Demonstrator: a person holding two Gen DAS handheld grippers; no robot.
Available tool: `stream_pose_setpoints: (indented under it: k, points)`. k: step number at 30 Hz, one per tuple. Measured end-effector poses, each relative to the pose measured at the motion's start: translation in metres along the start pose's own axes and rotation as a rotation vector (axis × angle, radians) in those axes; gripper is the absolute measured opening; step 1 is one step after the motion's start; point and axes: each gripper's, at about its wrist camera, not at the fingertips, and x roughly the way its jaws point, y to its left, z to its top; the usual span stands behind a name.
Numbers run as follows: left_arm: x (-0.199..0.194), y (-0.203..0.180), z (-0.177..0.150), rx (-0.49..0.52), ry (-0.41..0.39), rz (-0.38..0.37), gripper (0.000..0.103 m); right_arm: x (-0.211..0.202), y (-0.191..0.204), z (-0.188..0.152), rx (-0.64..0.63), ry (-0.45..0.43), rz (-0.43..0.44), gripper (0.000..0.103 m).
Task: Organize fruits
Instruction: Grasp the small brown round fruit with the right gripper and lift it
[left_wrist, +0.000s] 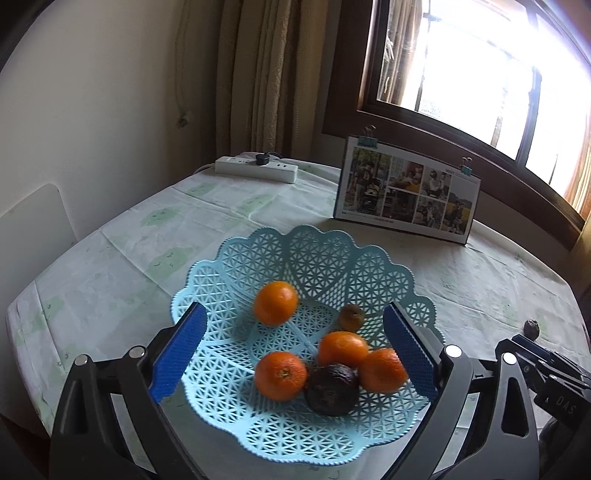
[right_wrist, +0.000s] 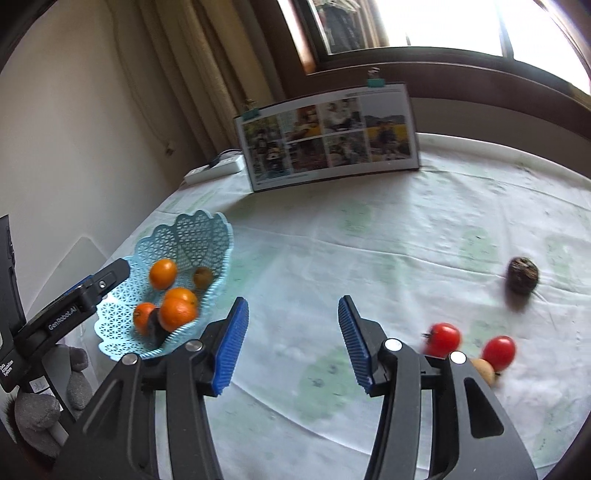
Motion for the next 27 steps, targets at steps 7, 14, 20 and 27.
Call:
stream_pose_setpoints:
  k: [7, 14, 20, 27]
  points:
    - [-0.002, -0.023, -0.001, 0.044, -0.003, -0.033, 0.098, -0.025, -0.055, -0.022, 0.096, 0.005, -0.085, 0.051]
    - [0.004, -0.047, -0.004, 0.098, 0.014, -0.062, 0.098, -0.047, -0.089, -0.038, 0.152, -0.009, -0.154, 0.051]
    - [0.001, -0.062, -0.005, 0.127, 0.008, -0.087, 0.098, -0.04, -0.092, -0.042, 0.147, 0.018, -0.168, 0.05]
    - [-0.001, -0.065, -0.006, 0.138, 0.008, -0.091, 0.098, -0.027, -0.096, -0.041, 0.136, 0.052, -0.207, 0.045]
